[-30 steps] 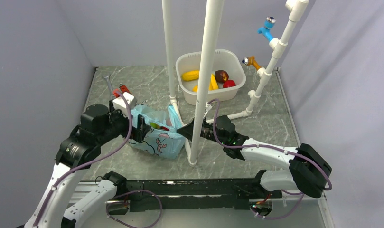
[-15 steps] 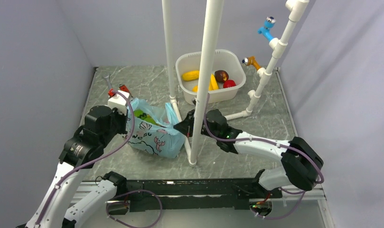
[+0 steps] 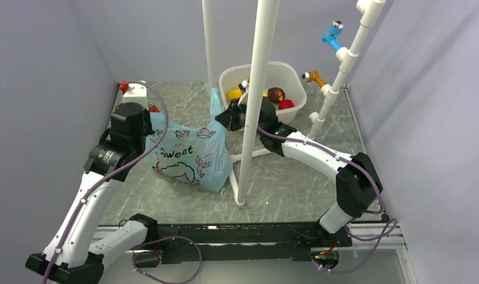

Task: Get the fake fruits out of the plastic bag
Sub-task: Adjust the plastic bag at the center of the board.

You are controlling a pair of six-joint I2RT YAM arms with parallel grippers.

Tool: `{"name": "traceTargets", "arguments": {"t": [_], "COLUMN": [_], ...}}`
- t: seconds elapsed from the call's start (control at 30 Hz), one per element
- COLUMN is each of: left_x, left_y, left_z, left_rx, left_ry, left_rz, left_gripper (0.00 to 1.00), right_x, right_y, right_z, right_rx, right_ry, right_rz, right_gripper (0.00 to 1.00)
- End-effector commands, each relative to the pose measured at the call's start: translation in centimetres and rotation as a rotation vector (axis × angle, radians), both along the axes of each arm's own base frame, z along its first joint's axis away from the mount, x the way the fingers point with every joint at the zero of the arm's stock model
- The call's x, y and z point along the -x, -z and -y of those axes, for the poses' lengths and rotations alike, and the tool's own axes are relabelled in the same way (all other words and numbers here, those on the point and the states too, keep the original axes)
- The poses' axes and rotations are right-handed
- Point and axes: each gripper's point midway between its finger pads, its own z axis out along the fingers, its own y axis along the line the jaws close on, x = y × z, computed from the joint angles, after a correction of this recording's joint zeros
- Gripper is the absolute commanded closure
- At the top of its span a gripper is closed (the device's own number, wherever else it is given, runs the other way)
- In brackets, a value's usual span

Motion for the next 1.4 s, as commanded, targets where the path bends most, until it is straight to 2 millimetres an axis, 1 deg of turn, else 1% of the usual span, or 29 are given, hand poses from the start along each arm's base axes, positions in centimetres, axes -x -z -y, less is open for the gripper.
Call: {"name": "traceTargets", "arguments": {"t": [0.0, 0.1, 0.13, 0.2, 0.27, 0.33, 0.4, 0.5, 0.6, 0.63, 0.67, 0.7, 0.77, 0.83, 0.87, 0.9, 1.0, 1.03, 1.07, 1.1, 1.17, 1.2, 1.23, 1.27, 1.37], "left_x": [1.2, 2.5, 3.1, 4.4, 5.8, 6.8, 7.8, 9.3, 11.5, 12.2, 12.9, 13.6, 14.8, 15.7, 16.1, 16.5, 17.7, 18.1, 18.5, 18.8, 19.5, 19.8, 20.2, 20.6, 21.7], "left_y": [-6.0, -6.1, -6.0, -5.7, -5.2, -3.8, -1.9, 1.1, 4.2, 4.7, 5.2, 5.6, 6.0, 6.6, 6.9, 7.2, 7.9, 8.2, 8.1, 8.1, 8.0, 8.1, 8.2, 8.4, 9.1], "left_z": [-2.8, -3.7, -4.0, -4.6, -5.1, -5.2, -4.6, -2.6, -0.2, 0.7, 1.0, 1.0, 0.9, 1.5, 1.9, 2.2, 2.9, 3.0, 3.4, 3.7, 4.6, 5.0, 5.5, 5.9, 6.1], "left_rx": [0.112, 0.138, 0.146, 0.166, 0.184, 0.204, 0.254, 0.374, 0.559, 0.625, 0.659, 0.682, 0.715, 0.735, 0.749, 0.761, 0.770, 0.773, 0.773, 0.760, 0.755, 0.754, 0.749, 0.747, 0.725], "left_ry": [-0.133, -0.158, -0.167, -0.190, -0.202, -0.195, -0.159, -0.069, -0.010, 0.022, 0.031, 0.029, 0.030, 0.064, 0.078, 0.094, 0.129, 0.139, 0.166, 0.204, 0.275, 0.308, 0.346, 0.372, 0.397], "left_rz": [0.199, 0.245, 0.259, 0.281, 0.294, 0.285, 0.269, 0.222, 0.131, 0.111, 0.103, 0.097, 0.097, 0.074, 0.053, 0.036, -0.020, -0.040, -0.046, -0.049, -0.068, -0.081, -0.098, -0.118, -0.179], "left_gripper": [1.00, 1.00, 1.00, 1.00, 1.00, 1.00, 1.00, 1.00, 1.00, 1.00, 1.00, 1.00, 1.00, 1.00, 1.00, 1.00, 1.00, 1.00, 1.00, 1.00, 1.00, 0.98, 0.97, 0.96, 0.94], "right_x": [-0.3, -0.3, -0.2, -0.1, 0.3, 0.9, 1.8, 3.9, 6.2, 6.9, 7.6, 8.3, 9.1, 9.7, 9.8, 9.8, 9.9, 9.8, 9.7, 9.7, 10.2, 10.4, 10.7, 10.6, 9.5], "right_y": [-6.0, -7.7, -7.9, -8.0, -7.3, -6.1, -4.4, -2.3, 1.0, 2.2, 3.0, 4.6, 6.3, 7.5, 7.7, 7.6, 5.8, 5.0, 4.0, 3.2, 2.1, 1.7, 1.5, 1.7, 1.3], "right_z": [-1.3, -1.7, -1.9, -2.3, -2.6, -2.6, -2.5, -1.8, -0.7, -0.3, 0.2, 0.8, 1.6, 2.2, 2.5, 2.7, 2.9, 3.0, 3.2, 3.2, 2.6, 2.1, 1.6, 1.2, 0.4], "right_rx": [-0.044, -0.068, -0.073, -0.081, -0.083, -0.083, -0.085, -0.091, -0.061, -0.047, -0.036, -0.015, 0.008, 0.037, 0.052, 0.065, 0.113, 0.129, 0.138, 0.140, 0.130, 0.125, 0.121, 0.132, 0.178], "right_ry": [-0.059, -0.078, -0.087, -0.105, -0.135, -0.157, -0.175, -0.199, -0.183, -0.174, -0.160, -0.137, -0.119, -0.109, -0.104, -0.102, -0.136, -0.140, -0.142, -0.149, -0.203, -0.244, -0.288, -0.311, -0.336], "right_rz": [0.114, 0.140, 0.143, 0.143, 0.128, 0.100, 0.064, 0.010, -0.054, -0.078, -0.097, -0.124, -0.161, -0.186, -0.189, -0.182, -0.125, -0.105, -0.084, -0.064, -0.034, -0.010, 0.012, 0.028, 0.091], "right_gripper": [1.00, 1.00, 1.00, 1.00, 1.00, 1.00, 1.00, 1.00, 0.99, 0.98, 0.98, 0.97, 0.94, 0.92, 0.90, 0.85, 0.65, 0.60, 0.53, 0.44, 0.24, 0.18, 0.15, 0.14, 0.12]}}
